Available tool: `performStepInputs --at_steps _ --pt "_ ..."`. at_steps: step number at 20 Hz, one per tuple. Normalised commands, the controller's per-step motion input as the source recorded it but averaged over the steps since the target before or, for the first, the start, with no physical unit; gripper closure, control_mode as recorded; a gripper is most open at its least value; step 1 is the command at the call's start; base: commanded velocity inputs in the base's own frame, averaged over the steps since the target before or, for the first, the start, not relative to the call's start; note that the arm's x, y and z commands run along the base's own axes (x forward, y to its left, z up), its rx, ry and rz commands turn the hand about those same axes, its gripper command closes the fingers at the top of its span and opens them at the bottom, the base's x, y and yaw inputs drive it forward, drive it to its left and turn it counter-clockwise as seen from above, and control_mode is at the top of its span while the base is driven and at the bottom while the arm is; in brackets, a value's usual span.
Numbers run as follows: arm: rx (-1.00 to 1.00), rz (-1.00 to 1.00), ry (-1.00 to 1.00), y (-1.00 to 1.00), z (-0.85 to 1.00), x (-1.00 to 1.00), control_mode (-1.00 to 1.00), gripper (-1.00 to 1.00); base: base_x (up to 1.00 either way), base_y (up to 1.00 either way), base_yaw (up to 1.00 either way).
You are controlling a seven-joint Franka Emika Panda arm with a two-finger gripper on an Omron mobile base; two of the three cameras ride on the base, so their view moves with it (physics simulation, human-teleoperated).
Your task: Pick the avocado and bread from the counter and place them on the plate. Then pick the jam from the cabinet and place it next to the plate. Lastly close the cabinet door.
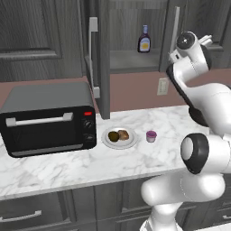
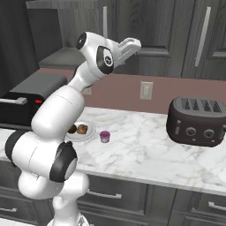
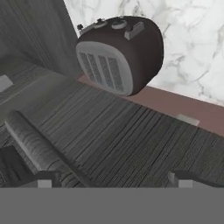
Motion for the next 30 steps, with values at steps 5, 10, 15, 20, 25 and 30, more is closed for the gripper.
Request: performStepInputs --at_steps 5,10,15,20,25,30 --pt "0.01 -0.08 -0.01 -0.01 0.11 0.21 -1.00 -1.00 0.00 0.00 0.00" --pt "0.15 0.00 0.00 0.00 0.49 -0.20 -1.00 -1.00 0.00 0.00 0.00" --pt "0.19 0.02 -0.02 0.00 0.50 -0.38 -1.00 -1.00 0.00 0.00 0.00" --pt "0.06 0.07 -0.06 0.03 0.26 -0.62 -1.00 -1.00 0.00 0.00 0.00" --pt "-0.12 0.21 -0.11 0.11 -0.65 -0.53 -1.00 -1.00 0.00 0.00 0.00" --pt "-0.19 0.23 -0.15 0.18 -0.72 -0.61 -1.00 -1.00 0.00 0.00 0.00"
